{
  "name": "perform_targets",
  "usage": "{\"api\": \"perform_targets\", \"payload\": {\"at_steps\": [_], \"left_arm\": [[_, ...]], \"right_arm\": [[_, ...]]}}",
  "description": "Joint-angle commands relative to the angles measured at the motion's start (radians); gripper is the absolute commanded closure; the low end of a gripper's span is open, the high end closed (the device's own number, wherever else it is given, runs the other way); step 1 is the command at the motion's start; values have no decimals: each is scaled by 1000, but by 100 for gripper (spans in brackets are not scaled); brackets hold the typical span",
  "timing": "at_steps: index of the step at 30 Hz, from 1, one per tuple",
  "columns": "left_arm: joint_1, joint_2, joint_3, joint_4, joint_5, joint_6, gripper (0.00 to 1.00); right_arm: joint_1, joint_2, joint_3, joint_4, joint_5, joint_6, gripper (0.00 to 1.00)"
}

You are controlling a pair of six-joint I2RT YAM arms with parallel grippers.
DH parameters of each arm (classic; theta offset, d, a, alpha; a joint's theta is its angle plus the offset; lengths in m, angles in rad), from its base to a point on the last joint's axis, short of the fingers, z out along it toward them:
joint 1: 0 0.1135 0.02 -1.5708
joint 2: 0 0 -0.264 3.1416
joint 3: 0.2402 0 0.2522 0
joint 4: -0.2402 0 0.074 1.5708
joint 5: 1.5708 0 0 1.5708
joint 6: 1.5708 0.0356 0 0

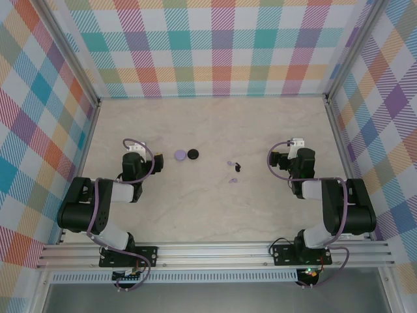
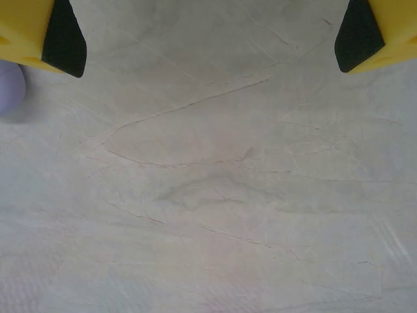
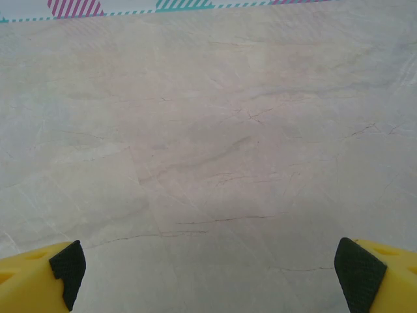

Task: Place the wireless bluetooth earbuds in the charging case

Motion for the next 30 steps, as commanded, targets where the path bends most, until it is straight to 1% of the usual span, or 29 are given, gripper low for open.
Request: {"api": "perform_targets", "payload": {"at_steps": [1,18,20,21,23,24,27,30], "left_arm": [[16,6,21,15,-8,-8,0],[16,-1,21,11,-4,-8,0],[16,-26,43,-46,9,-2,0],[15,-40,47,-66,7,-4,0],[16,-66,33,-61,-27,-17,0],[16,-88,24,-66,-53,-28,0],[16,-151,26,-139,-132,-70,0],[16,-210,41,-236,-150,-107,0]], "right_arm": [[-5,7,14,34,-17,0,0],[-5,4,12,39,-12,1,0],[-5,-40,45,-64,24,18,0],[-5,-59,60,-101,62,34,0],[-4,-74,57,-110,110,53,0],[-5,-82,57,-110,113,54,0],[-5,-116,117,-296,122,83,0],[-5,-128,181,-452,113,115,0]]}}
